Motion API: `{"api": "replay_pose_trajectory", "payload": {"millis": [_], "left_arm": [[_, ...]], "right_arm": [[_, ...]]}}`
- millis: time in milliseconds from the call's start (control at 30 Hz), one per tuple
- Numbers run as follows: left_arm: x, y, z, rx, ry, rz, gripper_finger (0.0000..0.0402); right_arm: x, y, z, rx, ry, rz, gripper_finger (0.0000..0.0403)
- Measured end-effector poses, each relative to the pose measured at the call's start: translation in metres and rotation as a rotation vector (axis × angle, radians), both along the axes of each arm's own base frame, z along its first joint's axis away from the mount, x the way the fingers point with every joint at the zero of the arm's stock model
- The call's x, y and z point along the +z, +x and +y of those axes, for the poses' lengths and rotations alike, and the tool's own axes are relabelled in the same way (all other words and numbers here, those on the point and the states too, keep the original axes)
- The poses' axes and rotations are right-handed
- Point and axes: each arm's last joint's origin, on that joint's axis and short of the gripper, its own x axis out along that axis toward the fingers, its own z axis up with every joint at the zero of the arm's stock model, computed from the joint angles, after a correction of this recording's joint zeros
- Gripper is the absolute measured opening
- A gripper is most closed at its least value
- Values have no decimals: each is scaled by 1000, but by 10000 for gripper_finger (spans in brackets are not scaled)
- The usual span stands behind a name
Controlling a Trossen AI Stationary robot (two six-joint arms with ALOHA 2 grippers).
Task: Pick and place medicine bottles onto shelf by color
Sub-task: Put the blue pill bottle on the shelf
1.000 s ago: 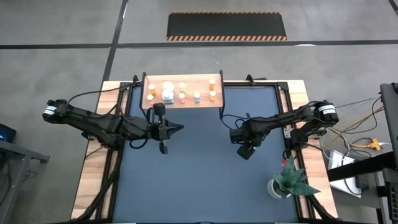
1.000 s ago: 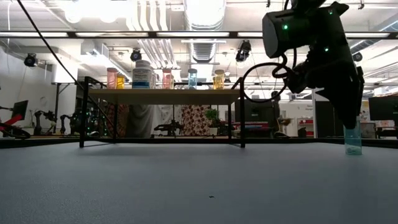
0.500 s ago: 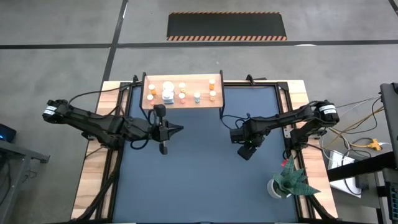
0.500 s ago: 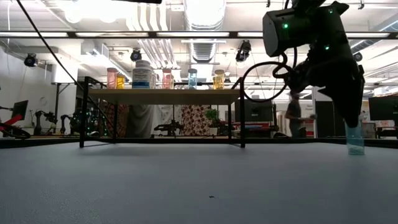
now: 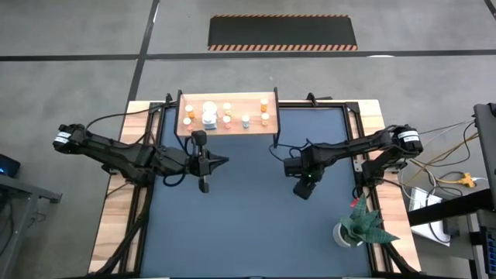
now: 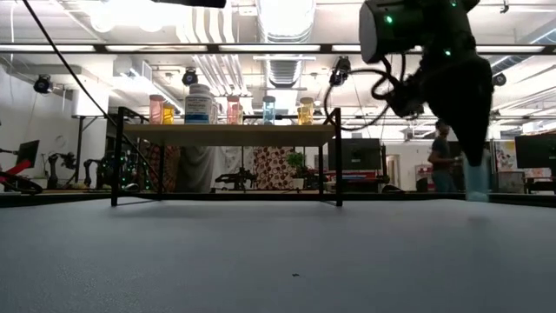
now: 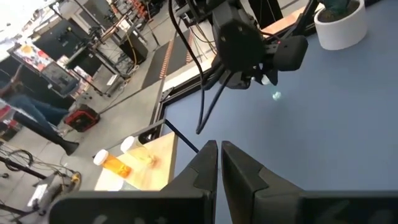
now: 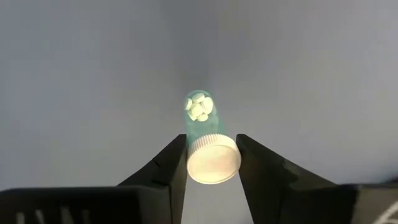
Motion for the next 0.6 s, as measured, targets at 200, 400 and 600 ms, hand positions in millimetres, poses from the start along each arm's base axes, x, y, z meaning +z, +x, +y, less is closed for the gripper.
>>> {"api": "replay_pose_trajectory", "payload": {"millis": [200, 400, 600], "left_arm": [[-2, 0, 0, 21, -76, -14, 4], [-4, 2, -1, 28, -160, -26, 4], [-14, 11, -4, 15, -249, 2, 43]], "right_arm": [[14, 22, 1, 113, -5, -199, 113], [29, 46, -1, 251, -106, -438, 116], [41, 67, -2, 414, -223, -677, 113]]}}
